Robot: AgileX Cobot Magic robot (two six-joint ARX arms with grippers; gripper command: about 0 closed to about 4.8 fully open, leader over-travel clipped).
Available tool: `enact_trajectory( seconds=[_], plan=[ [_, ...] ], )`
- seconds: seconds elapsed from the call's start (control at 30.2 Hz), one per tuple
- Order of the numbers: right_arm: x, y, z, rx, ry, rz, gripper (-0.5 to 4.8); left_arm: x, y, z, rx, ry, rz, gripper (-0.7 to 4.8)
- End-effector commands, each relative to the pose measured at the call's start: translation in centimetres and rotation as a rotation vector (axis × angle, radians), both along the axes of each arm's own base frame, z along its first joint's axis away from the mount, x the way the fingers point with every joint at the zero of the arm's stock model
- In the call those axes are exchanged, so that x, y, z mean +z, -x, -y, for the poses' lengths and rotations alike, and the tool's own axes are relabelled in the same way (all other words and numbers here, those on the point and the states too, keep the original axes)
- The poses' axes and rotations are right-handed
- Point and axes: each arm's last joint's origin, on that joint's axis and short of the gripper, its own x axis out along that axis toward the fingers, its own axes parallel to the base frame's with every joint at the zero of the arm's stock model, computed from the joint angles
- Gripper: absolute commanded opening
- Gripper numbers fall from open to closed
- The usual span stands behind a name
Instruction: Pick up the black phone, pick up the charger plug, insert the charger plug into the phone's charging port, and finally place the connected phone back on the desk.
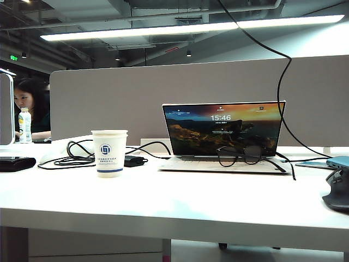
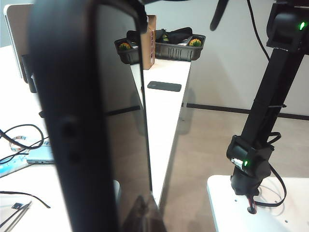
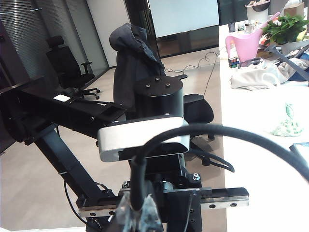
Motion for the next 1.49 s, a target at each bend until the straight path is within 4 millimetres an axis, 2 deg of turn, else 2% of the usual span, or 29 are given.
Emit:
enact_trajectory(
  seconds=[0.03,0.4,0.8,1.49],
  plan=[
    [0.4,0.4,0.2,0.0,-0.008,0.018,-0.06,0.5,0.1,0.0,-0.005,0.017,0.038,-0.06],
    [1.5,1.5,0.9,-0.031,-0.028,0.055,-0.06,0.3,0.1,0.0,0.004,0.006,0.018,-0.06],
    [0.7,1.5,0.8,-0.067,0.021,0.108,-0.06,0.3,0.1,0.0,0.011,0.005,0.018,-0.06],
    [0.4,1.2,0.7,-0.057,0.024,0.128,-0.06,0.3,0.1,0.0,0.01,0.005,0.017,-0.06]
  ],
)
